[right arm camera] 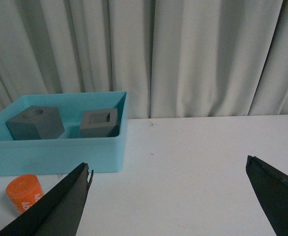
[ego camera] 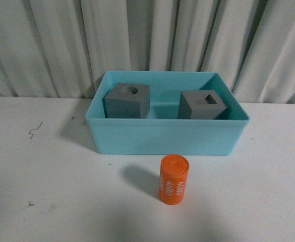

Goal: Place gray and orange parts in blue box

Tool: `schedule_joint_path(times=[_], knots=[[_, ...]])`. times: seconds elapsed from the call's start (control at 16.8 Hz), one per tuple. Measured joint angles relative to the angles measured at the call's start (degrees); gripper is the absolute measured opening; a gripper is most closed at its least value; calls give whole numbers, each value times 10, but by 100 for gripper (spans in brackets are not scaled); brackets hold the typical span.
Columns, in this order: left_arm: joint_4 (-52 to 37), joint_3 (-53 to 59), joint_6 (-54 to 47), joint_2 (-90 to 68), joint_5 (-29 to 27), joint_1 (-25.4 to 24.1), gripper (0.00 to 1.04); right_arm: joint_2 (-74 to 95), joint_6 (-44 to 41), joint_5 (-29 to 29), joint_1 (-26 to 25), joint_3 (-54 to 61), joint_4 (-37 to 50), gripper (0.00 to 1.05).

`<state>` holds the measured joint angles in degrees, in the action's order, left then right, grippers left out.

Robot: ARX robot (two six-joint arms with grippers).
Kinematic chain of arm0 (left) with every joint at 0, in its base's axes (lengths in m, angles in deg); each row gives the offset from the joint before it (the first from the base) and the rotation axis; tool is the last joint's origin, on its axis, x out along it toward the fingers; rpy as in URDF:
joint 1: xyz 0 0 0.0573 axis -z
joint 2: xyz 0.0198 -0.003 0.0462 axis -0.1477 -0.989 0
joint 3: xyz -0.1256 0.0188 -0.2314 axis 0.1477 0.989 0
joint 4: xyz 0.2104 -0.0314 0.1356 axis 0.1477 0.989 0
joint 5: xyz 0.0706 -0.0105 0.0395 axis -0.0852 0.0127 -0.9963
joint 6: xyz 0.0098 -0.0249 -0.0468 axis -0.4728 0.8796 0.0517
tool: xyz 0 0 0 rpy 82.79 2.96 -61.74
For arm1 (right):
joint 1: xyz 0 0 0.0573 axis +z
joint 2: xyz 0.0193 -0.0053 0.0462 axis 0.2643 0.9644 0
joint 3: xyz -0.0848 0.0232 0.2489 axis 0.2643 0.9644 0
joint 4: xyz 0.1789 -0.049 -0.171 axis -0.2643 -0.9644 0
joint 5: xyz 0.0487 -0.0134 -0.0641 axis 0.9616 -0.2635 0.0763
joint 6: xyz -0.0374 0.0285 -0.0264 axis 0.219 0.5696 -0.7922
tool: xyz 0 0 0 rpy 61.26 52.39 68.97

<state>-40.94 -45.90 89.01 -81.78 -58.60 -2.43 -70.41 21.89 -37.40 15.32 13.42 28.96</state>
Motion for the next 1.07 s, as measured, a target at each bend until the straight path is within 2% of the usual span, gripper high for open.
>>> schedule_joint_path(times=[0.18, 0.36, 0.48, 0.54, 0.89, 1.01, 1.07], knots=[[11, 5, -8, 14, 42, -44, 24, 0, 0, 0, 0, 0, 0, 98], [17, 8, -10, 20, 45, -63, 16, 0, 0, 0, 0, 0, 0, 98], [28, 11, -13, 39, 55, -62, 2, 0, 0, 0, 0, 0, 0, 98], [10, 24, -14, 48, 54, -58, 2, 0, 0, 0, 0, 0, 0, 98], [73, 28, -14, 106, 54, -60, 2, 0, 0, 0, 0, 0, 0, 98], [181, 28, -14, 190, 54, -60, 2, 0, 0, 0, 0, 0, 0, 98], [164, 26, -14, 202, 55, -60, 2, 0, 0, 0, 0, 0, 0, 98]])
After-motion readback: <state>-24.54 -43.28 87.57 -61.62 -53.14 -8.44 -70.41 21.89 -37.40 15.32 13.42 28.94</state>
